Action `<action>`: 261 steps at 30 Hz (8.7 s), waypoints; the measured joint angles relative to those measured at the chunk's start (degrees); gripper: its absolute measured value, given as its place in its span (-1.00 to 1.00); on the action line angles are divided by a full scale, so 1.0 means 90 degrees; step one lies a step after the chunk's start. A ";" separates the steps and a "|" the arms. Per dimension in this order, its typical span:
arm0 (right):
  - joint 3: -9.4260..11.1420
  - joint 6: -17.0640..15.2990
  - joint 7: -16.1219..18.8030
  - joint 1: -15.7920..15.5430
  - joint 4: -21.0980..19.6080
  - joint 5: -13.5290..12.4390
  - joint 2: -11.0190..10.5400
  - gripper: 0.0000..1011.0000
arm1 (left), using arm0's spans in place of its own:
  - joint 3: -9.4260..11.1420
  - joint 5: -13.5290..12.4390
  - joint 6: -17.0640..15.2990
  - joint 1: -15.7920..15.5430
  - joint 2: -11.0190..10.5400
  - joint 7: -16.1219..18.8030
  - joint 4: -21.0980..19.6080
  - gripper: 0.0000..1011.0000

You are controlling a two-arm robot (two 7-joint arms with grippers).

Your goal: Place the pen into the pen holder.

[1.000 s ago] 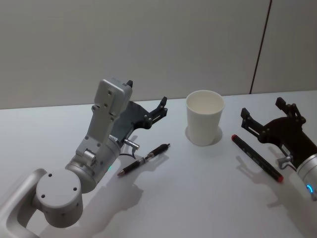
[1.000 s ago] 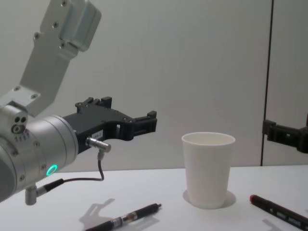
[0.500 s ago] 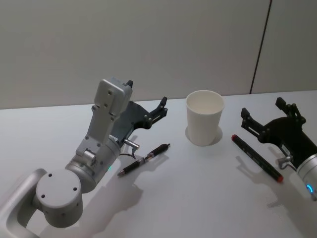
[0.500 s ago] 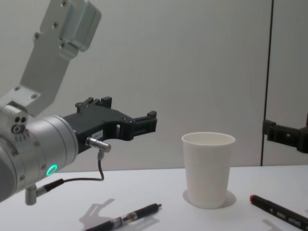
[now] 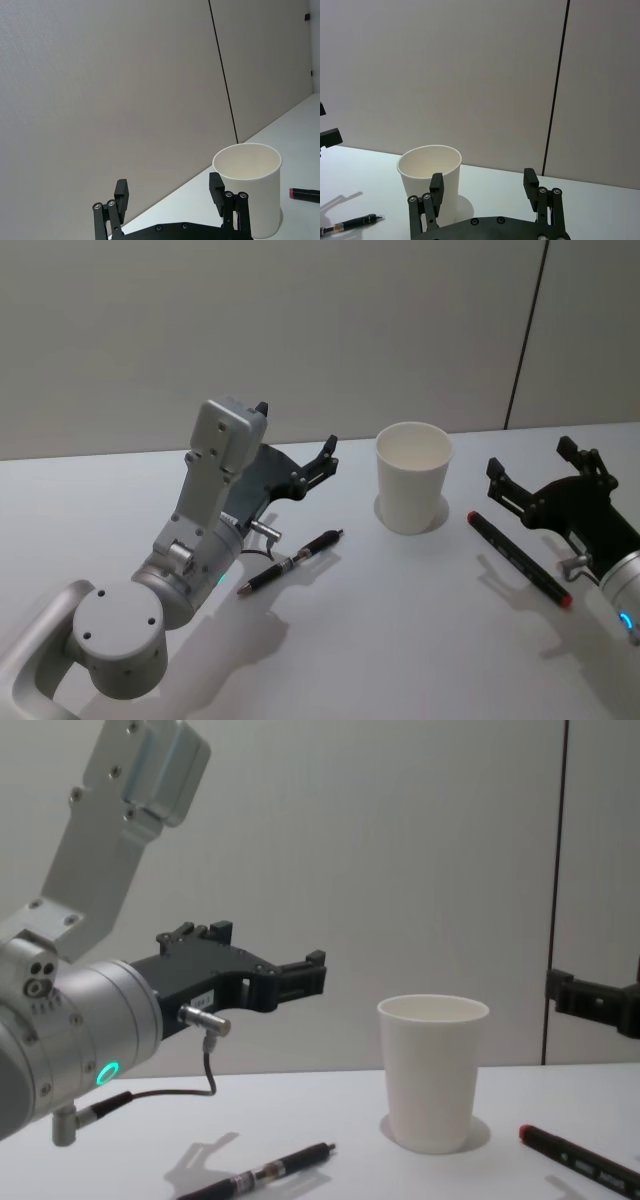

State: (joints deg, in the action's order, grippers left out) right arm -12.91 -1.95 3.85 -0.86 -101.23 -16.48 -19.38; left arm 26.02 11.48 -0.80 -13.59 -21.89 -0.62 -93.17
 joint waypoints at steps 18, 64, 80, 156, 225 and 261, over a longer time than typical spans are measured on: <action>0.0282 -0.0215 0.0134 -0.0189 -0.0182 -0.0278 -0.0377 0.98 | 0.0000 0.0000 0.0000 0.0000 0.0000 0.0000 0.0000 0.98; 0.0501 -0.3314 0.0173 0.0213 -0.0606 -0.0617 -0.0629 0.98 | 0.0000 0.0000 0.0000 0.0000 0.0000 0.0000 0.0000 0.98; 0.0216 -0.4051 0.0309 0.0648 -0.0356 0.0040 -0.0400 0.98 | 0.0000 0.0000 0.0000 0.0000 0.0000 0.0000 0.0000 0.98; -0.0312 -0.3975 0.0130 0.1081 0.0824 0.0915 0.0459 0.98 | 0.0000 0.0000 0.0000 0.0000 0.0000 0.0000 0.0000 0.98; -0.0251 -0.3935 0.0217 0.1123 0.0876 0.0946 0.0571 -0.67 | 0.0000 0.0000 0.0000 0.0000 0.0000 0.0000 0.0000 0.98; 0.0154 -0.1822 -0.0040 0.0868 0.0269 0.0285 0.0406 -0.67 | 0.0000 0.0000 0.0000 0.0000 0.0000 0.0000 0.0000 0.98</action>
State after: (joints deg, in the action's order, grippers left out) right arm -11.52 -18.35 3.49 6.95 -98.81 -13.91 -15.73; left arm 26.02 11.48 -0.80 -13.58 -21.89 -0.63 -93.18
